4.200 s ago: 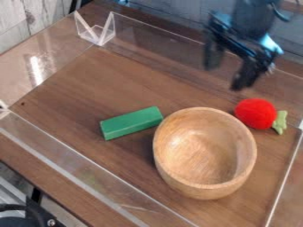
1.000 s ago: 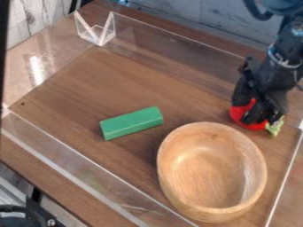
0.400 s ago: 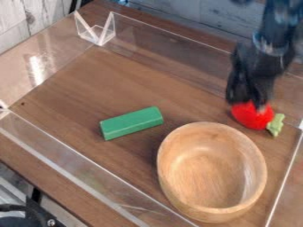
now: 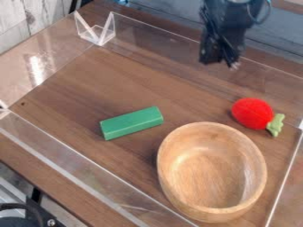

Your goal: Move the red object to the left side of the table

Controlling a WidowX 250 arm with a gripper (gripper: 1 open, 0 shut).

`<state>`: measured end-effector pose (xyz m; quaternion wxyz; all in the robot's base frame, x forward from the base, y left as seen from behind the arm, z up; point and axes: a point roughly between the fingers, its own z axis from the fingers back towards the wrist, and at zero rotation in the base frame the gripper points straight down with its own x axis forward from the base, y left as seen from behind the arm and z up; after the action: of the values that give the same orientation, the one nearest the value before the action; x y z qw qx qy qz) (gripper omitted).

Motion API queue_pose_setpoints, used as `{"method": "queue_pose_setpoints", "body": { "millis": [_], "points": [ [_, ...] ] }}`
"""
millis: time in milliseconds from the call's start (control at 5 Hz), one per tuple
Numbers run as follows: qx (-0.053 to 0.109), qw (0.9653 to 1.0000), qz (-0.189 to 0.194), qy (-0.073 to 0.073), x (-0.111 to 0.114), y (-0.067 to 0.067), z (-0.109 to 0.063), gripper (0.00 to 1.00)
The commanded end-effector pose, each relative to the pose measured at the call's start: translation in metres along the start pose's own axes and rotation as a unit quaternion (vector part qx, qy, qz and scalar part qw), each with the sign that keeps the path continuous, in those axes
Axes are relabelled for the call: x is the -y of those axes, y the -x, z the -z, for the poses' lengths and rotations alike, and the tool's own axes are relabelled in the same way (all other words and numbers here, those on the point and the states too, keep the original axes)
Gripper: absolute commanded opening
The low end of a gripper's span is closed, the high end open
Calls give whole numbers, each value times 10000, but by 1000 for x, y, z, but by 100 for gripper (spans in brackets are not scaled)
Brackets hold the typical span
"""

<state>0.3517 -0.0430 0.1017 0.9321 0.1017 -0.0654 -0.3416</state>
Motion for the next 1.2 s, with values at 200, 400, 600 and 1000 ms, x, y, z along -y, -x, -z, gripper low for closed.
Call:
{"method": "queue_pose_setpoints", "body": {
  "millis": [200,400,600,1000],
  "points": [
    [553,9982,221,-17,21,-27,-6,100],
    [767,9948,669,44,31,-33,4,100],
    [904,9912,957,136,33,-39,22,100],
    [979,9898,998,257,40,-48,49,100]
  ]
}}
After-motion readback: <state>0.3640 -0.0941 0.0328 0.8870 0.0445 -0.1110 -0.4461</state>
